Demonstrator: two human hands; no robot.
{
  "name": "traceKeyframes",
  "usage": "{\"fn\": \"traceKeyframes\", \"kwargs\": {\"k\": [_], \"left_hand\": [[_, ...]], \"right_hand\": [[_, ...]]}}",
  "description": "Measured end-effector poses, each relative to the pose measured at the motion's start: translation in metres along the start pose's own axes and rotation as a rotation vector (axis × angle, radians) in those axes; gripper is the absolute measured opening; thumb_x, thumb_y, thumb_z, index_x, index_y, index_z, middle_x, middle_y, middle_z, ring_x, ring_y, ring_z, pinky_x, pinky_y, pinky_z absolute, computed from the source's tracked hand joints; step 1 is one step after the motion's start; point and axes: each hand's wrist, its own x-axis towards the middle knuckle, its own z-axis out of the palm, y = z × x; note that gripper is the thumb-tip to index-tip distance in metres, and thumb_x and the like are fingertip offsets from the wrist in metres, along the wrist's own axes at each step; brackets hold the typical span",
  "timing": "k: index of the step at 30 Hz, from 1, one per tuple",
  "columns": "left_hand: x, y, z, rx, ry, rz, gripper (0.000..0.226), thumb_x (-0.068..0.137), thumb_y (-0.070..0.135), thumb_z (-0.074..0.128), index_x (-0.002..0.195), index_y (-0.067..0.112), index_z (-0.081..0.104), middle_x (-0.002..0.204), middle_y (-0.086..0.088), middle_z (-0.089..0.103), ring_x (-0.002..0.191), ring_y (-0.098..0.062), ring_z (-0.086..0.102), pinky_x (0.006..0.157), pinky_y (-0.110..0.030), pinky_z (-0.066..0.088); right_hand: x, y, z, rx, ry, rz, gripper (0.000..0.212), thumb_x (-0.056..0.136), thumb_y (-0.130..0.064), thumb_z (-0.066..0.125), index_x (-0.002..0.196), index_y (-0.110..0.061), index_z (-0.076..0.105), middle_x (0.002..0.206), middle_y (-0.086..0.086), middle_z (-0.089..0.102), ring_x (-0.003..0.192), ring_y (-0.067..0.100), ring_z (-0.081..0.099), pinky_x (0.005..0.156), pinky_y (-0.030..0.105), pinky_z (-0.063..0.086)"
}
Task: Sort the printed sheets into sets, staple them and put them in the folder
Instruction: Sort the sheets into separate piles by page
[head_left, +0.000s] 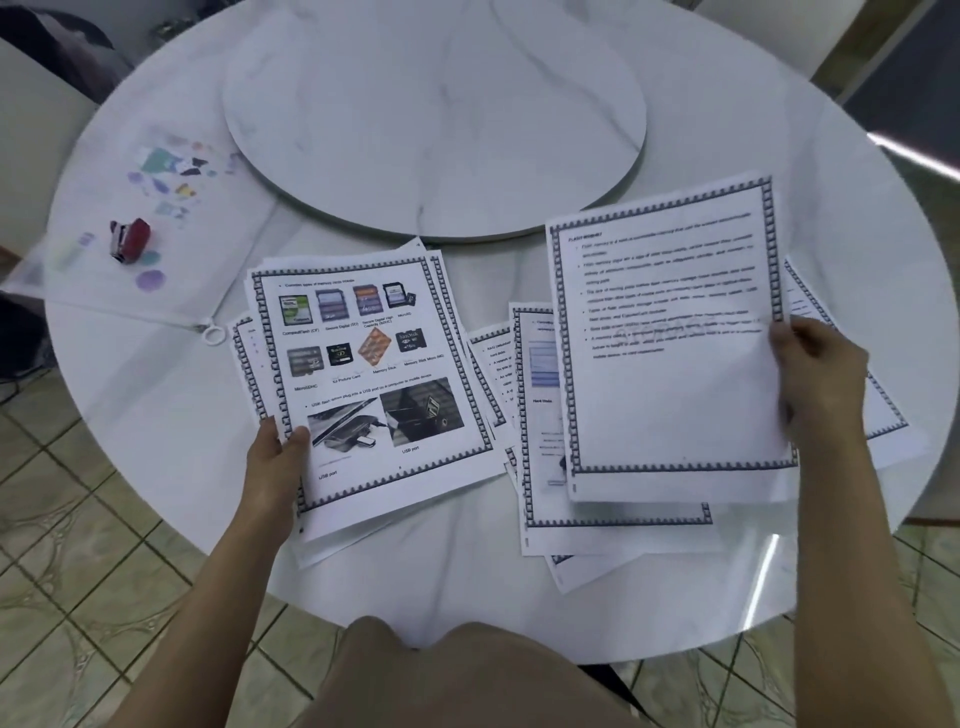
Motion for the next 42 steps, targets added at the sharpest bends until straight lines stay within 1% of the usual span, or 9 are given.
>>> {"fn": "traceKeyframes", "kwargs": {"k": [4,12,17,22,25,29,33,39,42], "left_hand": [[-0.002,0.002,0.000,-0.006,-0.026,-0.007,0.035,0.099,0.006,0.037,0.133,0.005,0.043,0.124,-0.005,0.053,0.109,-0.022,0.051,0.092,-0.032,0.039],[0.001,0.002,-0.006,0.024,-0.084,-0.038,0.031,0.098,0.007,0.038,0.128,0.009,0.048,0.114,-0.004,0.056,0.104,-0.023,0.054,0.088,-0.031,0.039],[0.002,0.005,-0.006,0.015,-0.118,-0.094,0.024,0.099,0.017,0.038,0.121,0.017,0.049,0.116,-0.005,0.057,0.107,-0.026,0.056,0.098,-0.041,0.043],[0.007,0.008,-0.012,0.004,-0.117,-0.147,0.051,0.097,0.034,0.041,0.142,0.012,0.034,0.140,0.004,0.042,0.126,-0.019,0.043,0.112,-0.043,0.030],[0.007,0.008,-0.012,0.015,-0.139,-0.136,0.046,0.097,0.027,0.046,0.139,0.011,0.038,0.136,0.003,0.045,0.122,-0.019,0.046,0.109,-0.041,0.033],[0.008,0.006,-0.013,0.042,-0.153,-0.087,0.030,0.096,0.014,0.047,0.125,0.009,0.051,0.119,-0.009,0.060,0.105,-0.028,0.058,0.094,-0.039,0.044],[0.007,0.007,-0.013,0.141,-0.133,-0.013,0.028,0.096,0.012,0.045,0.123,0.011,0.053,0.117,-0.006,0.060,0.106,-0.027,0.058,0.098,-0.042,0.044],[0.011,0.007,-0.017,0.259,-0.106,0.051,0.029,0.096,0.013,0.044,0.123,0.012,0.054,0.118,-0.007,0.059,0.108,-0.028,0.056,0.098,-0.043,0.043],[0.009,0.006,-0.016,0.279,-0.099,0.079,0.029,0.096,0.013,0.043,0.124,0.013,0.052,0.115,-0.004,0.057,0.107,-0.026,0.055,0.096,-0.039,0.043]], "right_hand": [[-0.004,-0.016,0.022,0.109,-0.033,0.026,0.013,0.090,-0.017,0.056,0.100,-0.012,0.063,0.065,-0.013,0.060,0.057,0.000,0.048,0.050,0.010,0.042],[-0.058,-0.019,0.129,0.064,-0.226,0.030,0.018,0.091,-0.011,0.055,0.103,-0.002,0.064,0.088,0.006,0.062,0.080,0.015,0.055,0.054,0.001,0.040],[-0.103,-0.011,0.181,-0.003,-0.351,0.083,0.019,0.092,-0.013,0.052,0.104,-0.003,0.064,0.096,0.010,0.064,0.085,0.017,0.055,0.069,0.019,0.040],[-0.134,-0.010,0.204,-0.047,-0.439,0.021,0.017,0.092,-0.009,0.050,0.098,0.001,0.063,0.083,0.003,0.057,0.071,0.011,0.049,0.056,0.002,0.036],[-0.144,-0.011,0.208,-0.056,-0.452,0.028,0.014,0.093,-0.009,0.048,0.093,-0.005,0.061,0.074,-0.002,0.053,0.063,-0.001,0.043,0.054,0.008,0.035],[-0.144,-0.014,0.202,-0.066,-0.437,0.011,0.020,0.092,-0.009,0.052,0.107,-0.001,0.062,0.089,0.006,0.061,0.073,0.008,0.052,0.060,-0.003,0.037],[-0.124,-0.010,0.174,-0.067,-0.353,0.004,0.022,0.091,-0.011,0.054,0.110,-0.004,0.063,0.102,0.012,0.066,0.087,0.014,0.058,0.082,0.020,0.050],[-0.073,0.022,0.102,-0.289,-0.184,0.021,0.031,0.089,-0.016,0.059,0.116,0.000,0.058,0.112,0.018,0.059,0.092,0.017,0.053,0.079,0.020,0.040],[-0.055,0.043,0.075,-0.547,-0.157,0.116,0.052,0.084,-0.027,0.065,0.123,0.003,0.049,0.125,0.025,0.046,0.116,0.036,0.045,0.095,0.042,0.040]]}}
